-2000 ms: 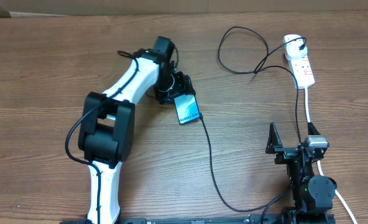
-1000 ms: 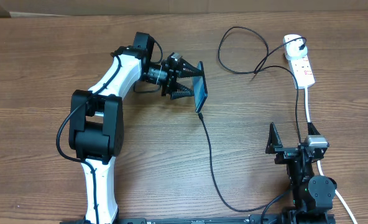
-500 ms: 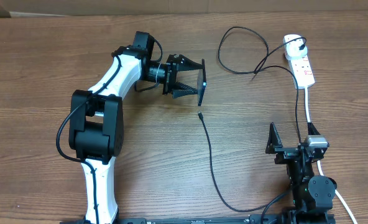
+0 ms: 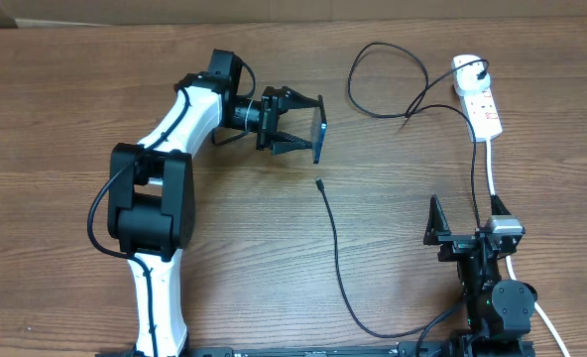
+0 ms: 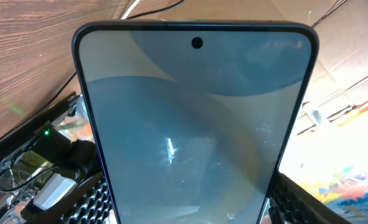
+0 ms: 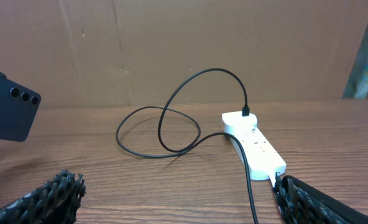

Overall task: Plug charger to phone and switch on socket
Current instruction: 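Move the right gripper toward the phone held by the left gripper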

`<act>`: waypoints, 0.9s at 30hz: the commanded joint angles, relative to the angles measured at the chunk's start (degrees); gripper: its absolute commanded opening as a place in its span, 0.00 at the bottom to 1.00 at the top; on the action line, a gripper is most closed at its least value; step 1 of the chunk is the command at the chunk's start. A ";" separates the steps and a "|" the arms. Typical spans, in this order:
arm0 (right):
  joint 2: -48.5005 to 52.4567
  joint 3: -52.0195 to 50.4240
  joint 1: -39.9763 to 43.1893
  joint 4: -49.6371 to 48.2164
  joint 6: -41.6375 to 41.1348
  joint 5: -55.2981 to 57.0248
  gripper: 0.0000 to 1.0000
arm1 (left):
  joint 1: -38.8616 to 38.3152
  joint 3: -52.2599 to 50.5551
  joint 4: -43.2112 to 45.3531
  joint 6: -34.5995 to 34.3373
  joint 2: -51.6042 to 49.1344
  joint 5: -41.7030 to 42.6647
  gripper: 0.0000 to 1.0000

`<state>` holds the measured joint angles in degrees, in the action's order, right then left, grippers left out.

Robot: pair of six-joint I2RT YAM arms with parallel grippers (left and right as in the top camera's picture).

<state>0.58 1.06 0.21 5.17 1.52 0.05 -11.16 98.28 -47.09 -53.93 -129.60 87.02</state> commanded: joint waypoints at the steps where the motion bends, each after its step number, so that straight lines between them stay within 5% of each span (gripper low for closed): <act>1: -0.42 -0.59 -0.48 -0.33 0.28 0.31 1.00 | 0.72 0.15 0.02 -0.48 -0.35 3.54 0.56; 5: -0.42 -0.59 -0.48 -1.03 -2.12 -3.93 1.00 | 0.74 0.15 0.00 -0.28 -0.35 3.54 0.56; 12: -0.42 -0.59 -0.48 -8.94 -23.04 -28.65 1.00 | 0.74 0.15 0.00 -0.04 -0.35 3.54 0.56; 27: 0.96 8.74 -0.48 -5.11 -22.93 -26.03 1.00 | 0.74 0.15 0.00 -0.04 -0.35 3.54 0.55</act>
<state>0.64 4.10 0.21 -1.61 -21.04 -27.22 -10.72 98.28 -47.09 -53.91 -129.60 87.02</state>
